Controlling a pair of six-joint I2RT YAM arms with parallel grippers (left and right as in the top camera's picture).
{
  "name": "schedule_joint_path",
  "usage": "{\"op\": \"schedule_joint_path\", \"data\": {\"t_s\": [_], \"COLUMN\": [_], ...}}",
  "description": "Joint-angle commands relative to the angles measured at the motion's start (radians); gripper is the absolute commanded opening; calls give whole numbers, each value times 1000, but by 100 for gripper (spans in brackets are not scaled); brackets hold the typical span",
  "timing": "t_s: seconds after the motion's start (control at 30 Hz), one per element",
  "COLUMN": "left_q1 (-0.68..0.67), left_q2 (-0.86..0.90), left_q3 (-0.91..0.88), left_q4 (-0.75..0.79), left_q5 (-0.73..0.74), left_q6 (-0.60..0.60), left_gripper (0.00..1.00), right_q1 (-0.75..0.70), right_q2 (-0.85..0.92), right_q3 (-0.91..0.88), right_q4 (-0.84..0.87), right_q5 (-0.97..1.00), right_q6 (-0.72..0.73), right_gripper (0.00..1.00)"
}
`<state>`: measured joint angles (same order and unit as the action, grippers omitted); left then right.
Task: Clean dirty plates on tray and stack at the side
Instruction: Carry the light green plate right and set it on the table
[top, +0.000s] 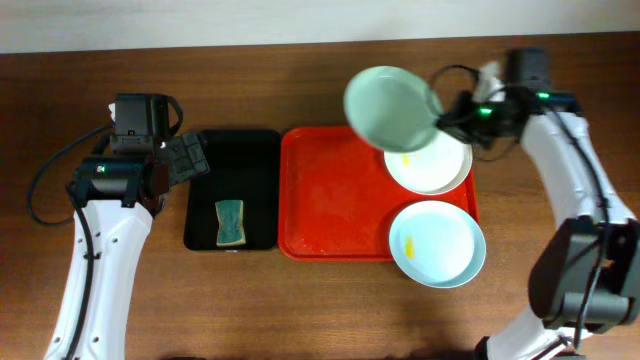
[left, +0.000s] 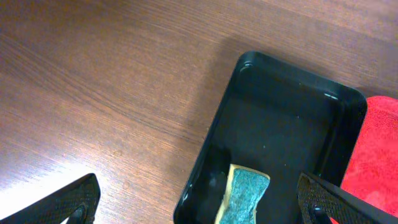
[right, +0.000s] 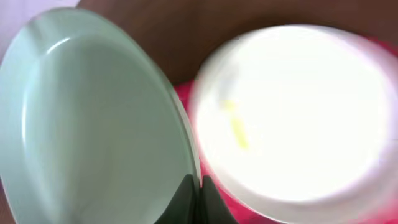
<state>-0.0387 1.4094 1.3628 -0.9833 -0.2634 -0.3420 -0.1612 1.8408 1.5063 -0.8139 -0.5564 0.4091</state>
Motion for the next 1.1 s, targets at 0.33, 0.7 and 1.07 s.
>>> {"op": "schedule_joint_path", "data": {"t_s": [0.33,0.7,1.07], "left_q1": [3,3,3], "left_q2": [2,2,2], "left_q3": [-3,-3,-3], "left_q4": [0,0,0], "left_q5": [-14,-14,-14], "left_q6": [-17,-17,-17], "left_gripper": [99,99,99], "right_q1": [-518,-608,-525], "right_q2": [-28,-27,-19], "right_q3": [8,-37,-188], "right_q4": [-288,-279,-92], "right_q5": [272,385,381], "right_q6": [-11,-7,-7], "right_gripper": [4,4,4]}}
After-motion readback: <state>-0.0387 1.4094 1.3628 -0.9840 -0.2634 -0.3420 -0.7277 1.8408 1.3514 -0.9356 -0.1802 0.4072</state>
